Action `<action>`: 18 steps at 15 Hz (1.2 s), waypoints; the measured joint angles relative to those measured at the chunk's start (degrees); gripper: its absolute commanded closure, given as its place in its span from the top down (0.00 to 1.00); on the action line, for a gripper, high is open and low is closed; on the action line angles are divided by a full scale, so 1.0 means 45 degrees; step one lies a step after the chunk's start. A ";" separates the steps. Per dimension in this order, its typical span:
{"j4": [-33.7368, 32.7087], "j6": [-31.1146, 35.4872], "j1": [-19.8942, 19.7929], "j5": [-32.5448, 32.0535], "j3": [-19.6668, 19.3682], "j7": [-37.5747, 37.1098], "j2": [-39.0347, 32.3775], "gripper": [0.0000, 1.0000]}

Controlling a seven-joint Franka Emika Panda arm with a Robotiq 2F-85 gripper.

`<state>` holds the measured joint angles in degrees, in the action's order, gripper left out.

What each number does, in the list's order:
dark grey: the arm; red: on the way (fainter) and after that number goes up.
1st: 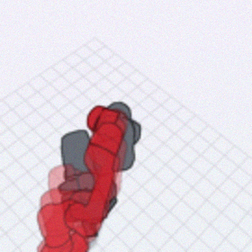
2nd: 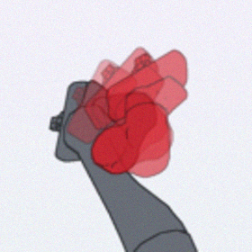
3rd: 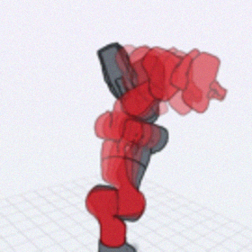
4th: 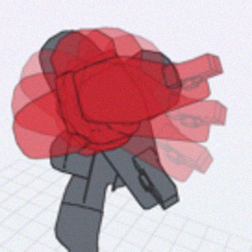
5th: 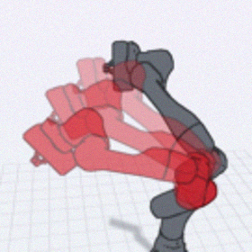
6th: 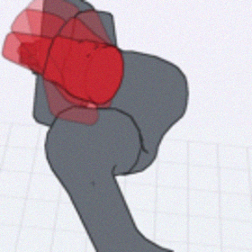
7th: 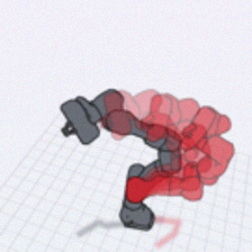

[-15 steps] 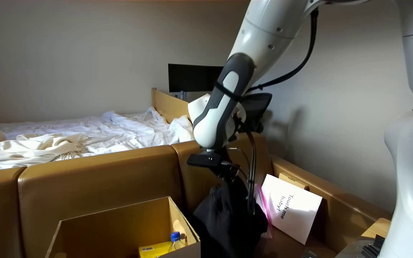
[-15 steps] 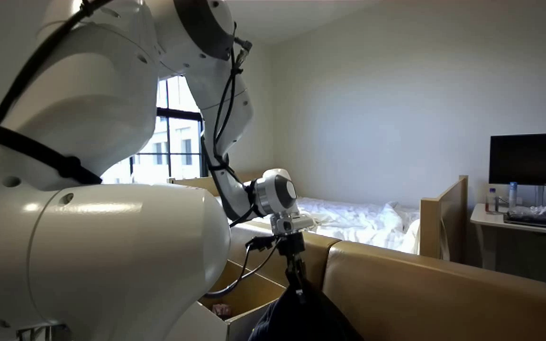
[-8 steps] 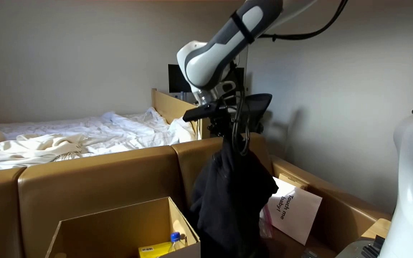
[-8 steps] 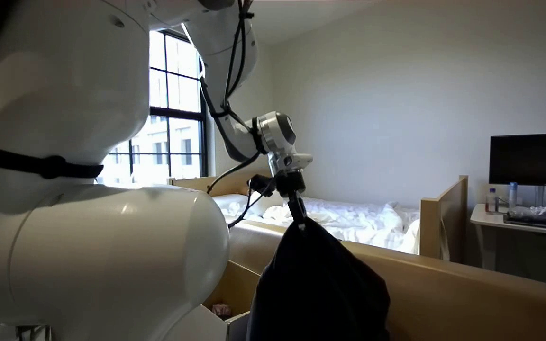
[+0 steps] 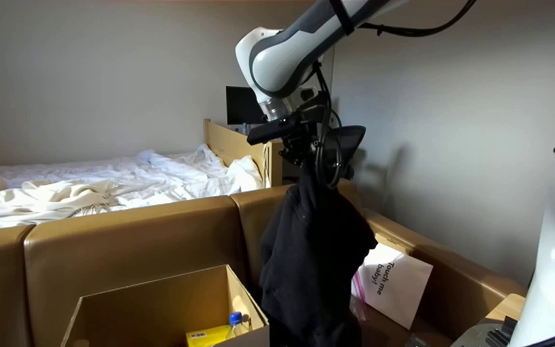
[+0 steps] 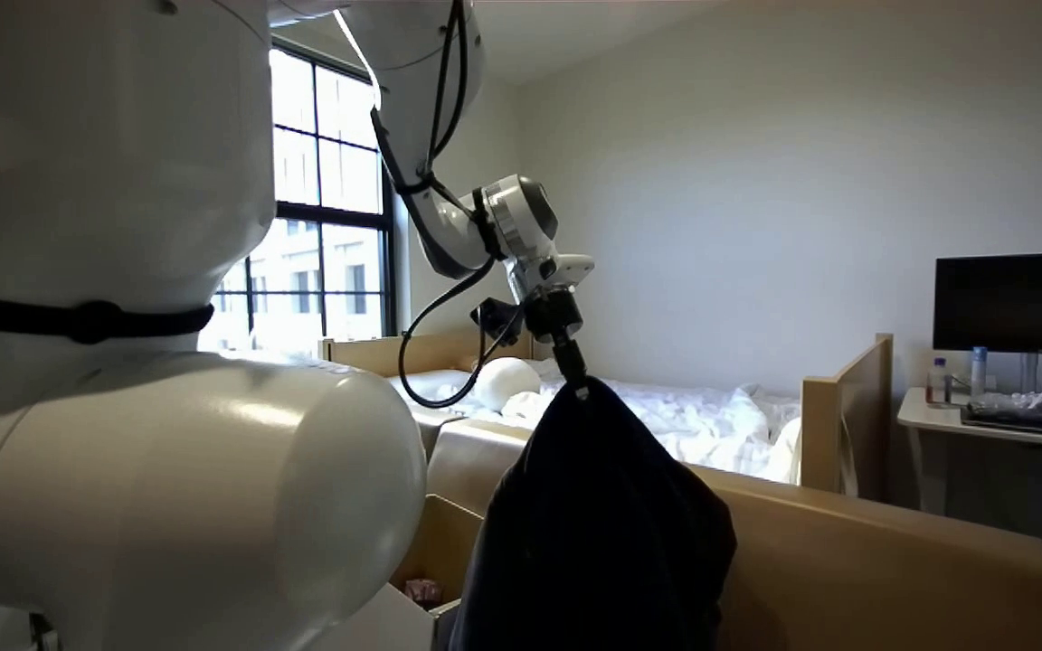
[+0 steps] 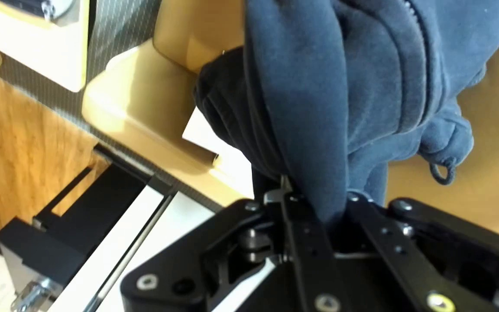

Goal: Pick up the black cloth from the couch and put it in the box.

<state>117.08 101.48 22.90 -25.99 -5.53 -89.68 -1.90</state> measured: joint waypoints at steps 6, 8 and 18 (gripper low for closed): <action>-0.4255 -0.3580 -0.1084 -0.4047 0.2023 0.0950 -0.0727 0.04; -0.5731 -0.3968 -0.1018 -0.5382 0.2596 0.1371 -0.1524 0.04; -1.2712 -0.6599 0.1409 -1.2936 0.2762 0.2674 -0.6127 0.04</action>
<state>59.88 71.78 29.24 -84.21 6.90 -77.64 -29.47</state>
